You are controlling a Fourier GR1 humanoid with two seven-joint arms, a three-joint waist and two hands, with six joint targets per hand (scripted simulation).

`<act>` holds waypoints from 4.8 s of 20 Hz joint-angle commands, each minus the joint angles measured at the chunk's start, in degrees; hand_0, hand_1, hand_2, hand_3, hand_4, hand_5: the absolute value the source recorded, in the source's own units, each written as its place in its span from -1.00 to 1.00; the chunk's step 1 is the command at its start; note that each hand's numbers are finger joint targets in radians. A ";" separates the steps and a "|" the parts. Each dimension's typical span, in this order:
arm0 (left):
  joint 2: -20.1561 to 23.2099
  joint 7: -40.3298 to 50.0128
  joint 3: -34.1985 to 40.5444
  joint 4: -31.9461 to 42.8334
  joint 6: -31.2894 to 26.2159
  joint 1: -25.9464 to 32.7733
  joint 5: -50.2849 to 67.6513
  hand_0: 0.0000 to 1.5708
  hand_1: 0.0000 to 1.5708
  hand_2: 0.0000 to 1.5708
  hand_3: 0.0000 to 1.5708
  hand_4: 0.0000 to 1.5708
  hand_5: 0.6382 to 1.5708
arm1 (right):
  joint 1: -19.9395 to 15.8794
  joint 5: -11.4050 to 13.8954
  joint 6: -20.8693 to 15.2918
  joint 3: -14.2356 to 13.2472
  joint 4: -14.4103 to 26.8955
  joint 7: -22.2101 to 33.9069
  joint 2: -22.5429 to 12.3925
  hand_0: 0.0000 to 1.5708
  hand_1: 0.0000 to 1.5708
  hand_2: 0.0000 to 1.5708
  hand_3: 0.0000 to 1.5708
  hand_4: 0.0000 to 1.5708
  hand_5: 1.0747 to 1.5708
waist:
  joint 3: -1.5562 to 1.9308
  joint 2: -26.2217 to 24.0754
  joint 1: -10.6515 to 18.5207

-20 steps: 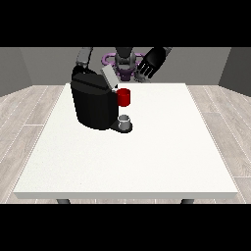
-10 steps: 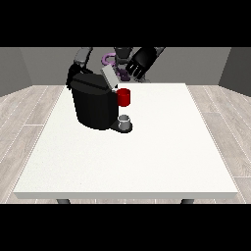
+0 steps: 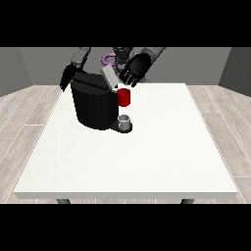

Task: Insert the coffee pod into the coffee machine and close the lid

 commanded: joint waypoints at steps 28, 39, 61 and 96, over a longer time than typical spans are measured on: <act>-0.11 -3.24 0.31 2.35 2.98 -4.96 -2.26 0.53 0.53 0.56 0.49 -0.55 1.00 | -4.14 -0.71 -1.29 -2.94 2.42 0.69 -0.90 -1.00 -1.00 -1.00 -1.00 -1.00 1.00 | 0.01 4.78 0.23; 3.12 -8.02 -3.65 2.67 7.10 -2.63 -8.16 0.49 0.49 0.52 0.36 -1.00 1.00 | -2.35 0.66 -1.74 -1.53 0.44 -0.04 -0.81 -1.00 -1.00 -1.00 -1.00 -1.00 1.00 | -0.01 5.89 -0.99; 1.87 -9.30 -1.39 2.80 11.65 -5.70 -8.60 0.56 0.56 0.49 0.13 -1.00 1.00 | -4.76 0.47 -1.75 -2.45 2.67 1.15 -1.29 -1.00 -1.00 -1.00 -1.00 -0.87 1.00 | 0.01 7.23 -1.38; -13.82 -13.85 7.98 0.51 11.05 12.15 5.11 -1.00 -1.00 -1.00 -1.00 -0.75 1.00 | 7.46 -2.99 -0.63 -9.44 13.37 -4.09 -4.38 -1.00 -1.00 -1.00 -1.00 -1.00 1.00 | -0.19 -11.83 14.40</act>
